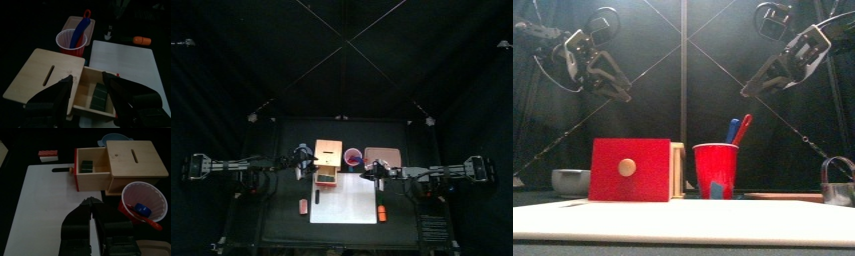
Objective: Grab salmon
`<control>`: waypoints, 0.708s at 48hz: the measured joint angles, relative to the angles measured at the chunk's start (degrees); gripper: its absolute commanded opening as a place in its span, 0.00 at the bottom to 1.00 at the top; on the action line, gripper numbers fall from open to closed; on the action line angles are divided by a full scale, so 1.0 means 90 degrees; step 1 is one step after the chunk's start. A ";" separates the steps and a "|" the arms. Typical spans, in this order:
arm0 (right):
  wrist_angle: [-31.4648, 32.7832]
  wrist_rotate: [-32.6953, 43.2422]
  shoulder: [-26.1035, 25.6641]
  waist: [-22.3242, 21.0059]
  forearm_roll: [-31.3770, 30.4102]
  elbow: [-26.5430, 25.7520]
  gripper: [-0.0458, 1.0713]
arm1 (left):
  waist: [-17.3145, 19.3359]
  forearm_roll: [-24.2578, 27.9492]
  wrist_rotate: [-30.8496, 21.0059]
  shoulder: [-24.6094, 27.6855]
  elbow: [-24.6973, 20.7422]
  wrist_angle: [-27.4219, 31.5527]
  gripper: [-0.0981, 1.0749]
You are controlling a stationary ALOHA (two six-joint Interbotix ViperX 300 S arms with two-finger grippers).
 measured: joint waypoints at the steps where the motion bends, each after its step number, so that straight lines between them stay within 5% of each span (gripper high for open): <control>1: -0.0010 0.0010 0.0000 0.0010 -0.0010 0.0000 0.07 | 0.0000 0.0000 0.0010 -0.0010 0.0029 -0.0010 0.82; 25: -0.0020 0.0010 0.0000 -0.0068 0.0137 0.0000 0.07 | 0.0166 0.0352 0.0039 -0.0068 0.0195 -0.0371 0.83; 34: -0.0020 0.0010 0.0010 -0.0029 0.0137 0.0000 0.07 | 0.0059 0.0156 -0.0049 -0.0078 -0.0127 0.0215 0.83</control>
